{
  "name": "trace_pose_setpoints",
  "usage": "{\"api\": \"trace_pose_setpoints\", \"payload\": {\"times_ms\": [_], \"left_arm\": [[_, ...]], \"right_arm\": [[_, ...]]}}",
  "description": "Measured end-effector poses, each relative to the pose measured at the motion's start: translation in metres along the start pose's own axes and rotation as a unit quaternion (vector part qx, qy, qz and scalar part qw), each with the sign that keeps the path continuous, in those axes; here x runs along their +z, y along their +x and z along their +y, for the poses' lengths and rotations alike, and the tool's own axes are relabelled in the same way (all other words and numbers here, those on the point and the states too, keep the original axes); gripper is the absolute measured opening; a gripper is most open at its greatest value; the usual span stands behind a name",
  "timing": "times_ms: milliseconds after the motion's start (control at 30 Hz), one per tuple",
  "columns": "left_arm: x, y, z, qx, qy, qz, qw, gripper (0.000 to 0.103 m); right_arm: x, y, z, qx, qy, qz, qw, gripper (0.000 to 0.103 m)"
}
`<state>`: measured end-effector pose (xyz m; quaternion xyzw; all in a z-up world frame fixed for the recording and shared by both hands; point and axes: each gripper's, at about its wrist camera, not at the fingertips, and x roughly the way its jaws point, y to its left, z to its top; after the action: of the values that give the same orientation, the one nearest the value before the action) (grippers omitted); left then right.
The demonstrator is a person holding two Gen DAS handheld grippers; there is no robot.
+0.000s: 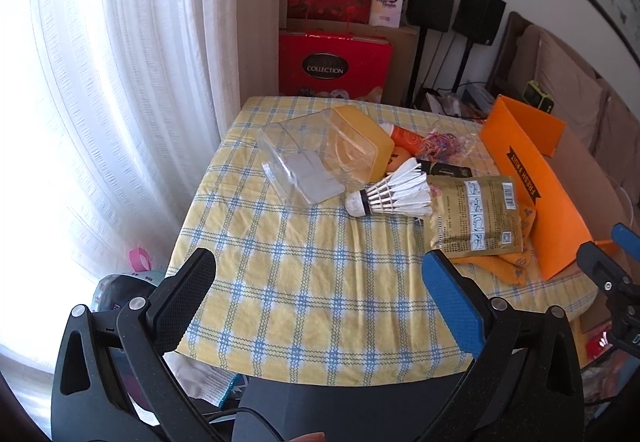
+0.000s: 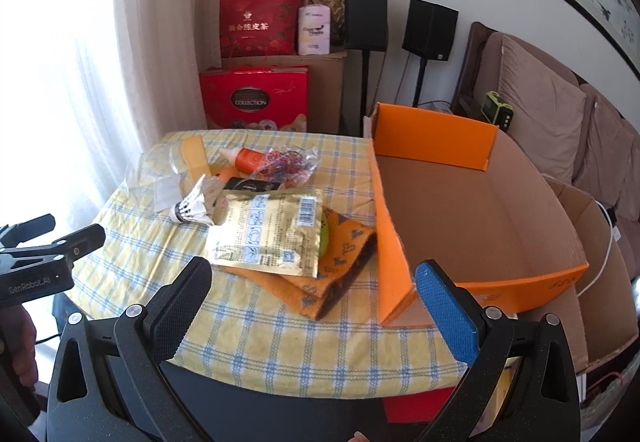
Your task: Organize objects
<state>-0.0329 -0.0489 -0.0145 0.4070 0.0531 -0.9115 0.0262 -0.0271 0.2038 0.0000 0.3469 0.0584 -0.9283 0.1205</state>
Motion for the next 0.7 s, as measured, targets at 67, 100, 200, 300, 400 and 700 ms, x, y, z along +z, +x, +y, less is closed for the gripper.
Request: {"api": "trace_pose_setpoints", "payload": {"times_ms": [67, 100, 200, 300, 400, 700], "left_arm": [[0.002, 0.005, 0.008, 0.011, -0.008, 0.001, 0.9999, 0.103], [0.002, 0.007, 0.012, 0.012, -0.014, 0.002, 0.9998, 0.103], [0.003, 0.013, 0.025, 0.010, -0.029, 0.004, 0.9995, 0.103], [0.004, 0.016, 0.036, 0.008, -0.037, -0.004, 0.9993, 0.101], [0.006, 0.022, 0.046, -0.004, -0.046, -0.008, 0.9989, 0.097], [0.020, 0.054, 0.060, -0.046, -0.052, -0.014, 0.9975, 0.094]], "right_arm": [[0.005, 0.005, 0.000, 0.017, 0.005, 0.002, 1.000, 0.103], [0.007, 0.007, 0.002, 0.023, 0.006, 0.002, 1.000, 0.103], [0.013, 0.015, 0.005, 0.036, 0.005, 0.006, 0.999, 0.103], [0.021, 0.024, 0.010, 0.036, -0.003, 0.006, 0.999, 0.103], [0.036, 0.037, 0.018, 0.070, -0.011, 0.000, 0.997, 0.103], [0.081, 0.079, 0.055, 0.147, -0.035, 0.007, 0.988, 0.094]]}}
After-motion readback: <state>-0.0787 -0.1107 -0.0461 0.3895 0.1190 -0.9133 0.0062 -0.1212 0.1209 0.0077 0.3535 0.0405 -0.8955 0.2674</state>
